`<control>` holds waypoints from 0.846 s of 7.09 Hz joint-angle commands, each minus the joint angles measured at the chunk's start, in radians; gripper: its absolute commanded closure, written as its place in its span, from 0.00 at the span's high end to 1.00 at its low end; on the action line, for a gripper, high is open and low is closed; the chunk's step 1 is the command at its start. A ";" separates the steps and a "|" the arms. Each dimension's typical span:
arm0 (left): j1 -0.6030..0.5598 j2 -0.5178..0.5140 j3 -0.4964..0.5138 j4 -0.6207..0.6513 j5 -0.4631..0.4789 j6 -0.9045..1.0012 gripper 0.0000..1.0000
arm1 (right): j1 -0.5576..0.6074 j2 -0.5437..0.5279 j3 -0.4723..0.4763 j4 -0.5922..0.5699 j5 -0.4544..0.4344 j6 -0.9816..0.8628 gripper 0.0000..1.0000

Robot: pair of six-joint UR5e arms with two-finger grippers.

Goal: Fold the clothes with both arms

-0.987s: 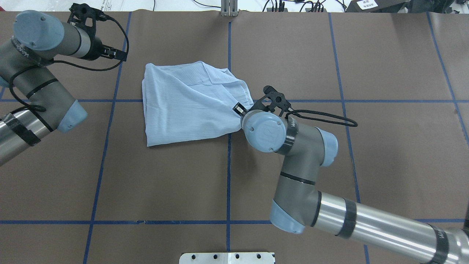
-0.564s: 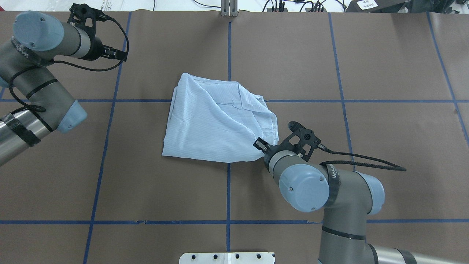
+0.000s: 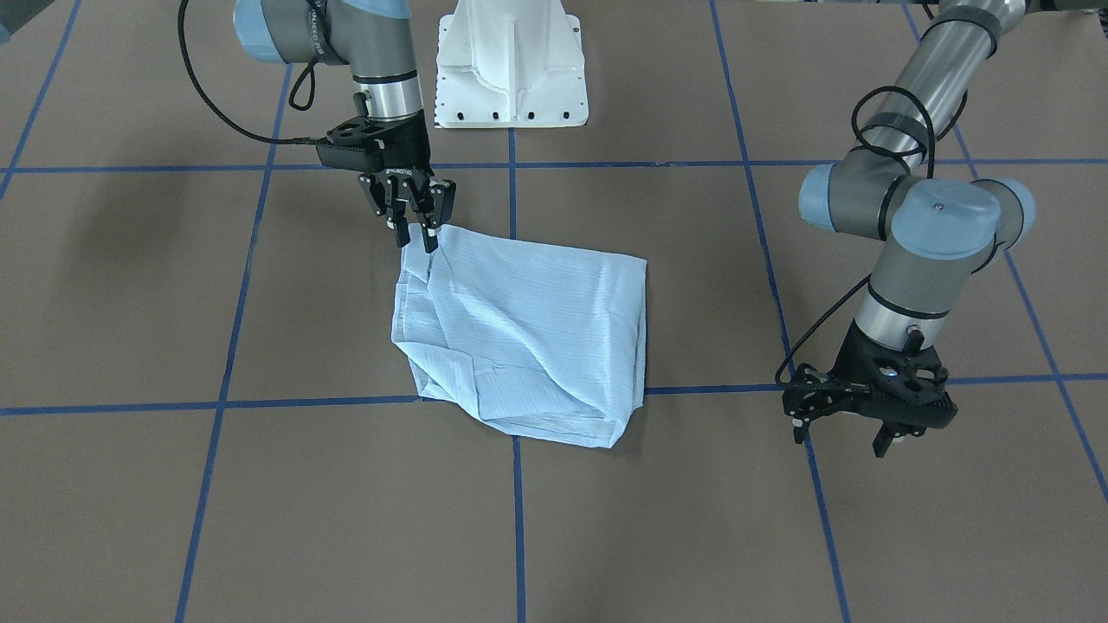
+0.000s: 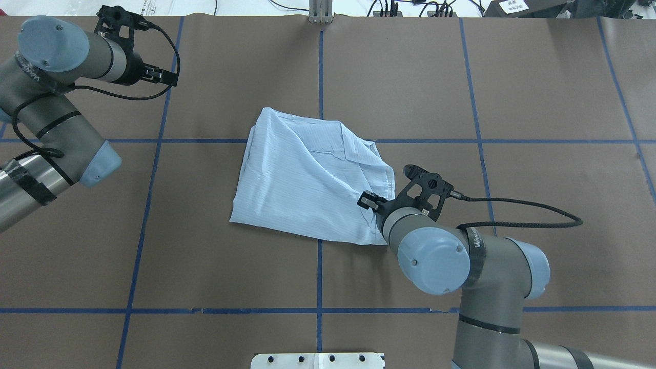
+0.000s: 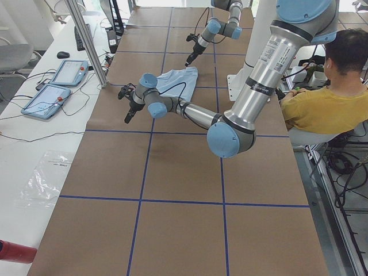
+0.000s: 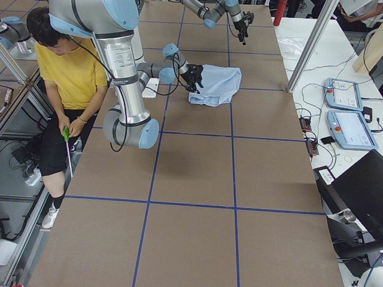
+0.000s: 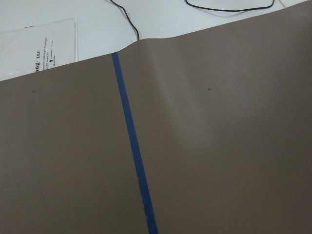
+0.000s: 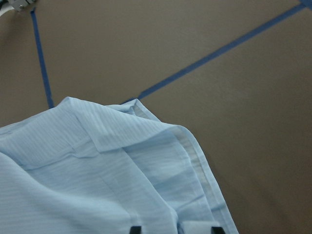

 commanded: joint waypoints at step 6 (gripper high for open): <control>0.002 0.047 -0.042 -0.001 -0.003 -0.028 1.00 | 0.216 0.393 -0.594 0.108 0.170 -0.547 1.00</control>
